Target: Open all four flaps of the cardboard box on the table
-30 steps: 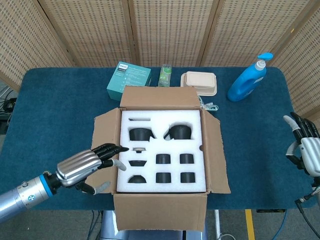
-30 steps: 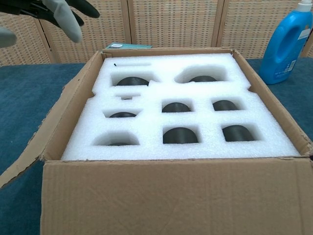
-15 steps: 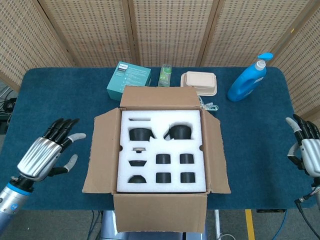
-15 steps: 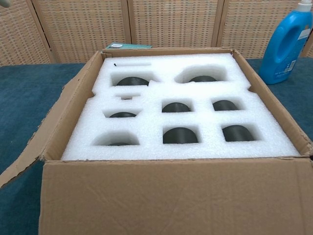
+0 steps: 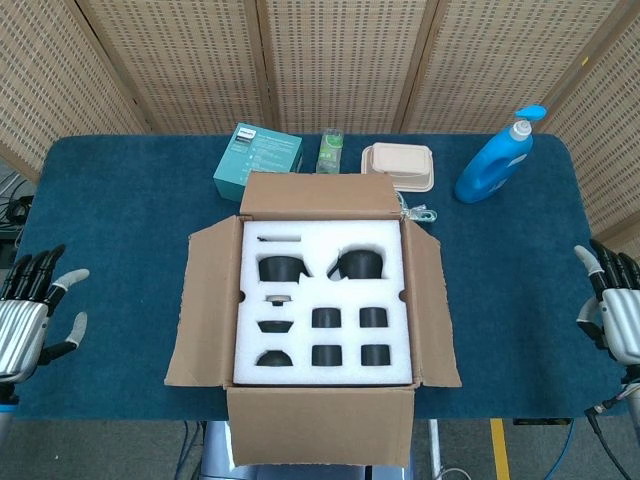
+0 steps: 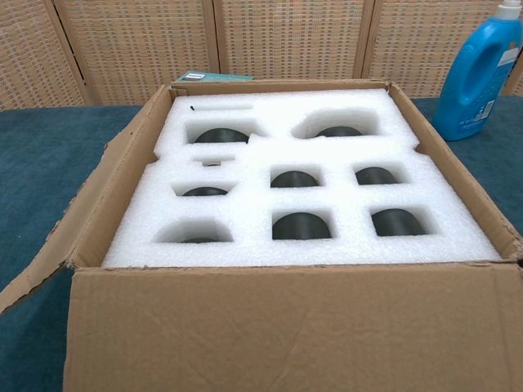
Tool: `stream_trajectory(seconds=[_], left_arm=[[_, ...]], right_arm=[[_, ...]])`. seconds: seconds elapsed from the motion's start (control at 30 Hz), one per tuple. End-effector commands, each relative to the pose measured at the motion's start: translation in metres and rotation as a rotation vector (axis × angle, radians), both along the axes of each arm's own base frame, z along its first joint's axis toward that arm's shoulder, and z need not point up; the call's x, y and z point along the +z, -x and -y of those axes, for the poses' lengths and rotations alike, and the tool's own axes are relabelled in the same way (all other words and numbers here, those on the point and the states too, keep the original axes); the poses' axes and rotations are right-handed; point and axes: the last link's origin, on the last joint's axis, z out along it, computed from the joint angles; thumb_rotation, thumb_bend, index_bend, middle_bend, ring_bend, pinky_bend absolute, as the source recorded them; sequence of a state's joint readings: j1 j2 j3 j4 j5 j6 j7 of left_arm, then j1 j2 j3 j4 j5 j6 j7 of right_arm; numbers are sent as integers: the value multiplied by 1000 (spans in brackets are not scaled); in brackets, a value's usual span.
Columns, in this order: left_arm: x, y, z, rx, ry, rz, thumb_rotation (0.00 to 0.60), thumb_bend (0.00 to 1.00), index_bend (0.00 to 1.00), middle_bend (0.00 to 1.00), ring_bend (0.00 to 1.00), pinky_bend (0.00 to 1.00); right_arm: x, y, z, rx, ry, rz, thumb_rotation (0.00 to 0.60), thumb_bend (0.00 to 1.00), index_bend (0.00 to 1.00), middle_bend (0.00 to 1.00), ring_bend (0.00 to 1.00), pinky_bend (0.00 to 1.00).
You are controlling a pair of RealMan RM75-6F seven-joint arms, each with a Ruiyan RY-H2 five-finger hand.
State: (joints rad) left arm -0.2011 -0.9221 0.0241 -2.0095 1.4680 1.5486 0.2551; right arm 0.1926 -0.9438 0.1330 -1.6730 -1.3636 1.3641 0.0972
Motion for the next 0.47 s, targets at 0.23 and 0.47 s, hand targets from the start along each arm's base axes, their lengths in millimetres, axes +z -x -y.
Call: stream_trajectory(seconds=[0.23,0.47], left_arm=[[-1,21,25,83,-27,11,503,476,215,0,0,0],[-3,29,32,111,-25,15,503,472,216,0,0,0]], right_arm=[[-5,3,-15,-4,31,-17,600,996,6,7,0,0],[-10,4,-22,-3,46,-19,600,994,6,8,0,0]])
